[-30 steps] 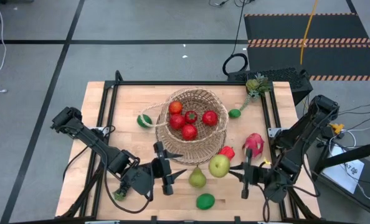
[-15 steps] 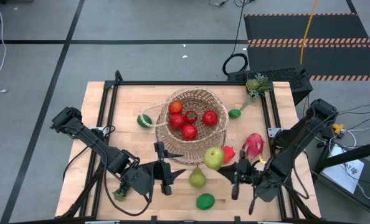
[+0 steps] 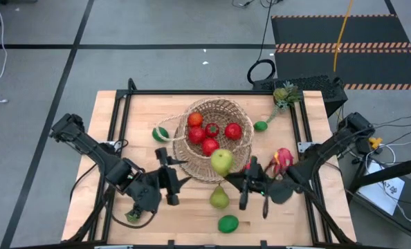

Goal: Build produce basket
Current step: Put the right green pear into the basket

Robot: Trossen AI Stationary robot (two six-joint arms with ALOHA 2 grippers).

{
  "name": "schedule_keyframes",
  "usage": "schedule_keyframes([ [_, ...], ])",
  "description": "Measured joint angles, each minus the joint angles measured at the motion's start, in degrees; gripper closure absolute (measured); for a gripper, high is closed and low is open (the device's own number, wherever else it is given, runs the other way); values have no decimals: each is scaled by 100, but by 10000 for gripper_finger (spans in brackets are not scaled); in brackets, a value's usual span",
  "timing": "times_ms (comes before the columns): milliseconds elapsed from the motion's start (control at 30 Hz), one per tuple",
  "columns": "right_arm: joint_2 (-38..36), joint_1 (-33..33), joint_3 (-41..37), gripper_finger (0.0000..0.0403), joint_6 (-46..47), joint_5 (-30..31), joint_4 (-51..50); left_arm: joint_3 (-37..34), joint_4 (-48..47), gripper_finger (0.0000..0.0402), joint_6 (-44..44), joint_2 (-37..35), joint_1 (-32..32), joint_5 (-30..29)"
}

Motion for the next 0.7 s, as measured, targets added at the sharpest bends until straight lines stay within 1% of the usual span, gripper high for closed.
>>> schedule_keyframes([
  [100,9,-410,603,398,-337,-420,-778,-117,-322,151,-341,-47,-91,-253],
  [200,17,-816,1286,398,-460,-598,-1830,-274,-337,151,-408,-58,-143,-506],
  [333,15,-1387,2059,398,-364,-841,-3244,-338,-316,151,-386,-58,-189,-583],
  [433,13,-1837,2445,398,-99,-1207,-4098,-338,-302,151,-340,-60,-191,-590],
  [533,13,-2320,2593,398,187,-1870,-4545,-338,-303,151,-323,-60,-191,-590],
  [633,46,-2747,2681,398,359,-2616,-4758,-338,-293,151,-261,-60,-189,-595],
  [700,131,-2963,2841,398,369,-2863,-4980,-340,-256,151,-258,-60,-184,-595],
])
